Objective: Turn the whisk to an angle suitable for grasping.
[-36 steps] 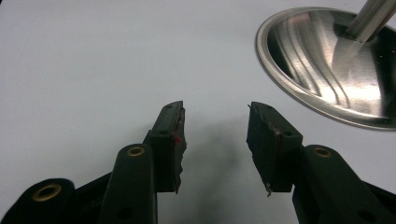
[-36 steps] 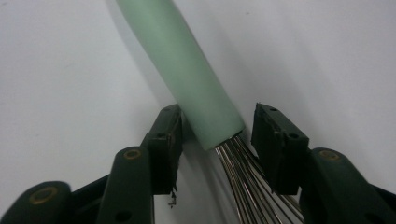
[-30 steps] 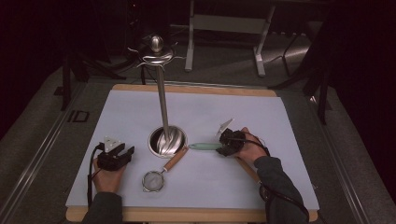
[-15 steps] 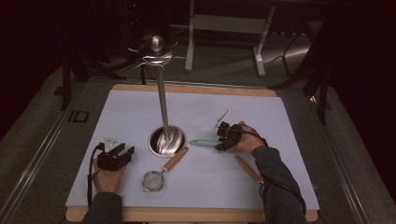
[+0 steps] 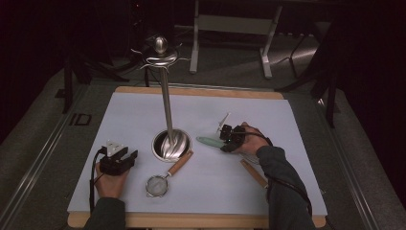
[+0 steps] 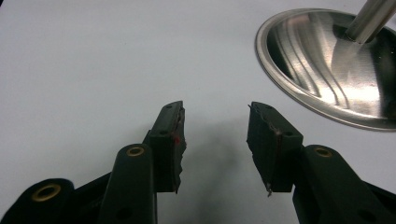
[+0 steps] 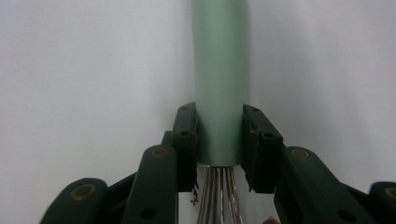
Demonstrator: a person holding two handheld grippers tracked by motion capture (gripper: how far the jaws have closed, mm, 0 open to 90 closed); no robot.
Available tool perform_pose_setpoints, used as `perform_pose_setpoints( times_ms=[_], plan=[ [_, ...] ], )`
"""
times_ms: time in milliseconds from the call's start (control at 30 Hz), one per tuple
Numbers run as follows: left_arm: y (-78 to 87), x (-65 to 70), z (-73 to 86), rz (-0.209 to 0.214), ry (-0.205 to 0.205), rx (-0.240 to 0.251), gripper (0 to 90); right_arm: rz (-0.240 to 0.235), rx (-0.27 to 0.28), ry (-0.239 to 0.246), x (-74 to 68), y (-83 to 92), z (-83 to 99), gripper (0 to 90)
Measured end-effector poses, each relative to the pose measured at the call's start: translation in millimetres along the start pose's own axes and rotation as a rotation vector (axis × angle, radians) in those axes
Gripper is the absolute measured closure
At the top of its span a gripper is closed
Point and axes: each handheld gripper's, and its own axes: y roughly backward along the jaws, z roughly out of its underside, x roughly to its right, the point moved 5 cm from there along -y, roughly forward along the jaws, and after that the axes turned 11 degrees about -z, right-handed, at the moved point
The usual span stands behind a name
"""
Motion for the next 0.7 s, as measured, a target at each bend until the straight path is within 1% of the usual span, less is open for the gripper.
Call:
perform_pose_setpoints(
  times_ms=[67,100,200,267,300,367,433,533,567,633,667,700],
  plan=[
    [0.0,0.0,0.0,-0.001,0.000,0.001,56.4,0.026,0.013,0.008,1.6,1.9,0.7,69.0],
    [0.0,0.0,0.0,-0.001,0.000,0.001,56.4,0.026,0.013,0.008,1.6,1.9,0.7,69.0],
    [0.0,-0.1,0.0,-0.002,0.000,0.001,56.4,0.084,0.046,0.011,4.9,10.5,1.5,69.1],
    [0.1,-0.1,0.0,-0.002,0.002,0.001,56.4,0.105,0.065,0.006,6.0,16.3,1.5,69.1],
    [0.1,-0.1,0.0,-0.002,0.002,0.001,56.4,0.105,0.065,0.006,6.0,16.3,1.5,69.1],
    [0.1,-0.2,0.0,-0.002,0.003,0.001,56.4,0.124,0.095,0.005,5.7,25.4,0.3,69.1],
    [0.1,-0.2,0.0,-0.002,0.002,0.001,56.4,0.134,0.112,0.002,5.1,29.8,-0.7,69.1],
    [0.1,-0.2,0.0,-0.002,0.002,0.001,56.4,0.141,0.121,0.002,4.7,33.5,-1.3,69.1],
    [0.0,-0.4,0.0,-0.003,0.003,0.000,56.4,0.152,0.141,-0.001,4.7,38.2,-2.1,69.1],
    [0.0,-0.3,0.0,-0.004,0.002,0.000,56.4,0.166,0.156,-0.004,5.5,41.4,-2.1,69.1],
    [0.0,-0.2,0.0,-0.004,0.001,0.000,56.4,0.164,0.164,-0.013,5.3,42.5,-1.7,69.2],
    [0.0,-0.2,0.0,-0.004,0.001,0.001,56.4,0.163,0.172,-0.009,5.6,43.4,-1.3,69.1]
  ],
)
